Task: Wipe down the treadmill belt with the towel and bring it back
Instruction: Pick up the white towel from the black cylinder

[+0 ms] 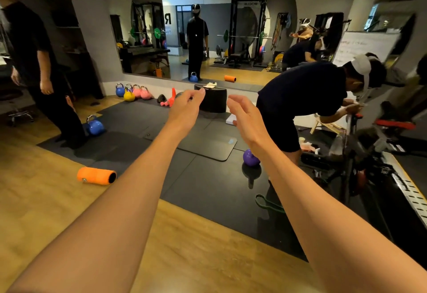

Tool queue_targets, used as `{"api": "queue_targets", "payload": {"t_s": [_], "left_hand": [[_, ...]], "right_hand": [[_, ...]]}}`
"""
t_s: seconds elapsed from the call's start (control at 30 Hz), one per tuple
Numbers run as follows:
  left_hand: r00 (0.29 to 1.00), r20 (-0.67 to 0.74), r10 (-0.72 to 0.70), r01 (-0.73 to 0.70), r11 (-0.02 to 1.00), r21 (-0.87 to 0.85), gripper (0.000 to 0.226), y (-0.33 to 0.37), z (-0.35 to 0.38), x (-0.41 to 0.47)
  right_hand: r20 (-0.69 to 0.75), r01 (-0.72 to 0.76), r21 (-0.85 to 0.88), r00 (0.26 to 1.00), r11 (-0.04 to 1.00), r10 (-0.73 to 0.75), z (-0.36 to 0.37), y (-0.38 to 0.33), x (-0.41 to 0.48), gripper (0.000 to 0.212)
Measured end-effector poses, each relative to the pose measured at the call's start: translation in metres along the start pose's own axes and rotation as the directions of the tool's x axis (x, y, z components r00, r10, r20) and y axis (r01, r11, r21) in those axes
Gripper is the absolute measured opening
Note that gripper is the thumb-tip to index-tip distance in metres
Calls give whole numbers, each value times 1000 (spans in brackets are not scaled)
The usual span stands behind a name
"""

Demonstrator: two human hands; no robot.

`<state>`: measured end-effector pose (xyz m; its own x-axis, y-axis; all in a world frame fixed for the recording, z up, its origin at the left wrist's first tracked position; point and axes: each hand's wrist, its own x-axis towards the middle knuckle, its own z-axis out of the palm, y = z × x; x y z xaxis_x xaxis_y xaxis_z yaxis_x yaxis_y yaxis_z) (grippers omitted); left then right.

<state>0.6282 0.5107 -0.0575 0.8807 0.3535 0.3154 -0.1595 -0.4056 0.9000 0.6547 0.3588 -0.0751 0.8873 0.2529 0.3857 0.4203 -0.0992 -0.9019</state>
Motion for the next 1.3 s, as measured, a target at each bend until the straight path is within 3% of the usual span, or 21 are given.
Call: {"api": "queue_targets", "payload": {"t_s": [0.3, 0.63, 0.97, 1.3], "left_hand": [[1000, 22, 9, -10, 998, 65, 44, -72, -6, 214], [998, 67, 3, -3, 1000, -2, 45, -183, -21, 456], [988, 104, 114, -113, 994, -13, 43, -244, -15, 710], [974, 117, 193, -203, 976, 84, 41, -299, 22, 971]], "right_hand": [[-33, -68, 2, 997, 998, 69, 59, 76, 214, 35], [-68, -80, -65, 995, 995, 76, 147, 168, 433, 37], [-126, -31, -221, 992, 975, 2, 190, 216, 660, 32], [-97, 13, -245, 995, 970, -38, 227, 313, 922, 37]]}}
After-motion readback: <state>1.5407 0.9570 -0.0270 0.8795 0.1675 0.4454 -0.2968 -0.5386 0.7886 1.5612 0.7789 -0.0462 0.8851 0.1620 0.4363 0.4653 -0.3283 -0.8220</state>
